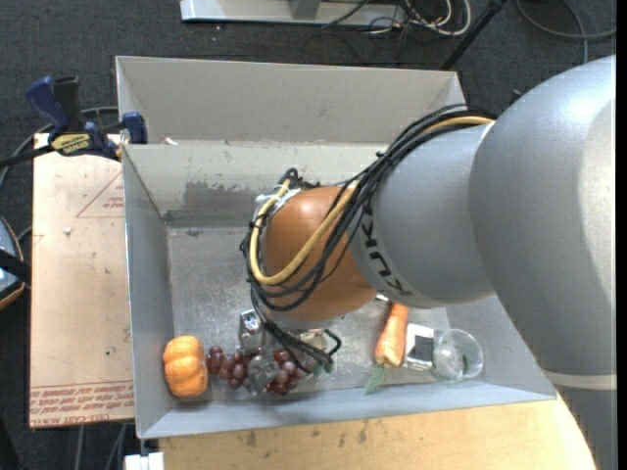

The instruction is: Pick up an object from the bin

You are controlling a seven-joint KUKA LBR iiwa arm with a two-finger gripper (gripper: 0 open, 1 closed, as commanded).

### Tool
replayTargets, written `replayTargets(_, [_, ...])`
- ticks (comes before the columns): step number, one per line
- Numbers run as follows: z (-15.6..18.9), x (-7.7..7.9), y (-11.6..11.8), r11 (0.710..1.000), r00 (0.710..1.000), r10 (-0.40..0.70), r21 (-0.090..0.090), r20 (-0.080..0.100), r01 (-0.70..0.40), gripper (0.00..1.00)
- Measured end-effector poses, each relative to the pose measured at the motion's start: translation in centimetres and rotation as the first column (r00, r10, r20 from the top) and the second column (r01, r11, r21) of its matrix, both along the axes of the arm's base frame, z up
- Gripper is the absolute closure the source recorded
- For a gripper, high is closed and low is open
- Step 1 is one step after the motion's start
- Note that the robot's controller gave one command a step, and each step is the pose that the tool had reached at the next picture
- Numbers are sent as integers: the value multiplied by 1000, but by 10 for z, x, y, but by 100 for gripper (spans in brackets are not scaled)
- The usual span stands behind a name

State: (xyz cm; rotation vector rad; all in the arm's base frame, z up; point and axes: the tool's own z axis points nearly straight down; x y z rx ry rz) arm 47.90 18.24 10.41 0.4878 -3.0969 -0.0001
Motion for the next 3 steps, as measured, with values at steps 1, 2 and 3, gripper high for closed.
replayTargets(1, [21,1,1,1000,1000,-1,1,3,1,100])
replayTargets(2, [41,2,1,1000,1000,-1,2,5,1,100])
replayTargets(3, [57,2,1,1000,1000,-1,2,6,1,100])
